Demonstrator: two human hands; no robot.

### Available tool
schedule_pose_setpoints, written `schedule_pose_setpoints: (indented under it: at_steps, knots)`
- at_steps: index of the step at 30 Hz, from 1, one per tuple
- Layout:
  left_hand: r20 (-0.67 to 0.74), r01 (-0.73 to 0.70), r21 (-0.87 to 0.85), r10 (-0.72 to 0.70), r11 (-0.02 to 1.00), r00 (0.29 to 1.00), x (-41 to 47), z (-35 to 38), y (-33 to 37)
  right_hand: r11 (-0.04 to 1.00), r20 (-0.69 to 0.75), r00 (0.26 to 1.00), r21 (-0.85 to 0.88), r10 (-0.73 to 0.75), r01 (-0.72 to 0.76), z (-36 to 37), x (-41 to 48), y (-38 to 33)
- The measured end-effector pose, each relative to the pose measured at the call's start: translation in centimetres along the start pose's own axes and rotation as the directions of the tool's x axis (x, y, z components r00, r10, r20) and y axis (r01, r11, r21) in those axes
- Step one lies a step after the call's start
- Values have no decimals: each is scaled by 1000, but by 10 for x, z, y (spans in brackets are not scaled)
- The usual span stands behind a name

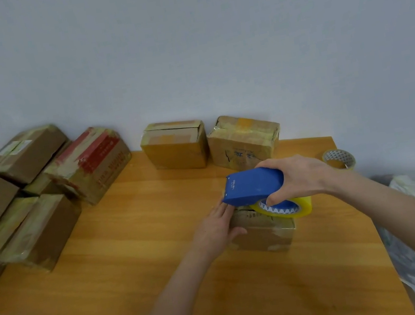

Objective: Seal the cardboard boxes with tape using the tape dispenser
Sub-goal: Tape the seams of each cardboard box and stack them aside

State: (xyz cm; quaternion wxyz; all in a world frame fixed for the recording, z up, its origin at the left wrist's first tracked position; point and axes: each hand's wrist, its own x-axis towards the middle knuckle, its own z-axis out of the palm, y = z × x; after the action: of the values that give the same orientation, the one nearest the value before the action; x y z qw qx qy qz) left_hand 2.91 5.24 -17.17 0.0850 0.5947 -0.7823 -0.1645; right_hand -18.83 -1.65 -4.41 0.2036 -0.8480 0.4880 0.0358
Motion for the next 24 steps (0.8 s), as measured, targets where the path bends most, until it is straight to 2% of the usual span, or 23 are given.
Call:
schedule_pose_setpoints:
  at_steps: [4, 12, 15, 18, 24]
  knots:
    - [32, -9, 59, 8, 998, 999, 1, -4, 2, 999, 32, 999, -34, -9, 10, -3, -2, 0]
    - [120, 6, 227, -34, 974, 992, 1, -10, -2, 994, 165, 984, 79, 67, -81, -20, -22, 36]
    - [75, 14, 306, -38, 952, 996, 5, -6, 14, 991, 125, 988, 87, 95, -106, -8, -25, 45]
    - [94, -58, 363, 25, 930, 995, 8, 3, 28, 988, 116, 987, 95, 111, -123, -7, -26, 47]
    - [141, -97, 353, 50, 931, 989, 11, -6, 10, 993, 143, 986, 69, 81, -91, -5, -20, 33]
